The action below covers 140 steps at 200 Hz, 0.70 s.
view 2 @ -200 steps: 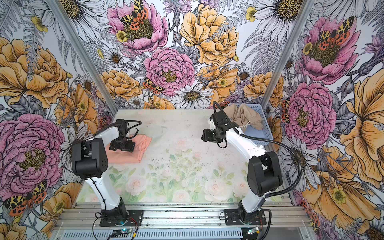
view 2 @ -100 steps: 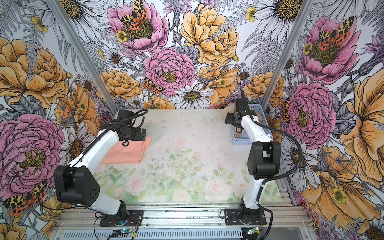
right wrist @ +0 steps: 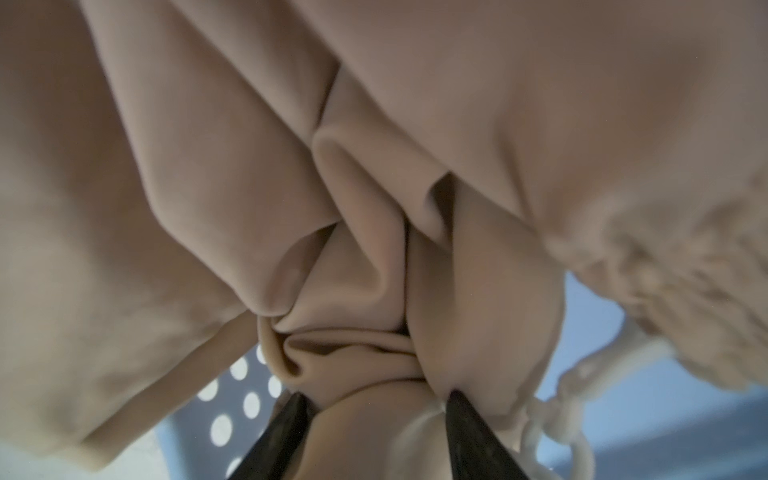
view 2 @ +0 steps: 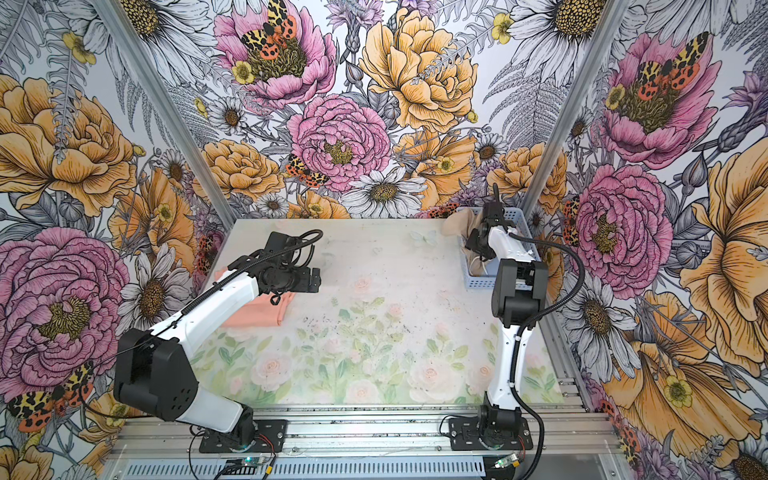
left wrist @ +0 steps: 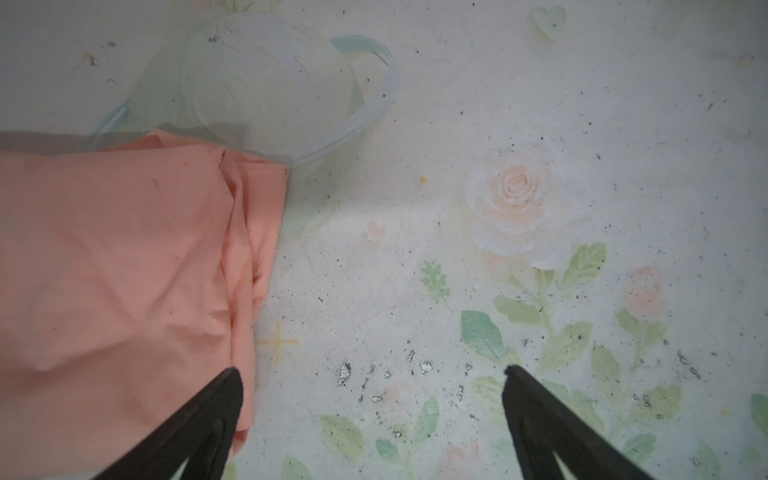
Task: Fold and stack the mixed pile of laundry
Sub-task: 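Grasp the beige trousers in the basket with the right gripper and lift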
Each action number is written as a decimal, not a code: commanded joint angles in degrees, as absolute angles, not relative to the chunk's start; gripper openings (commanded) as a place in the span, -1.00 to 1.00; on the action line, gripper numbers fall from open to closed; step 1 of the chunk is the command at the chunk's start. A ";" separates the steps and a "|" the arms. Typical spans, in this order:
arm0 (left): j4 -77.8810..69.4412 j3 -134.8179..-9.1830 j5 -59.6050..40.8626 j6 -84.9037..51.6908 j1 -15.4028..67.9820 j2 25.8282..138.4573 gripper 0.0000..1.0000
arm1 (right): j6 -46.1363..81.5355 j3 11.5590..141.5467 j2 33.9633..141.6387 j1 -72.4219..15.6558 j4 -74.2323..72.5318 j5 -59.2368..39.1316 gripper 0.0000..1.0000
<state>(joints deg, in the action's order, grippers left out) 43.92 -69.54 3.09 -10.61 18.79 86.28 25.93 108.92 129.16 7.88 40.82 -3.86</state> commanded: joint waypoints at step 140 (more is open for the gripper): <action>38.23 -68.72 6.10 -16.82 23.09 74.86 0.98 | 23.87 120.16 87.37 -1.52 43.85 -16.07 -1.00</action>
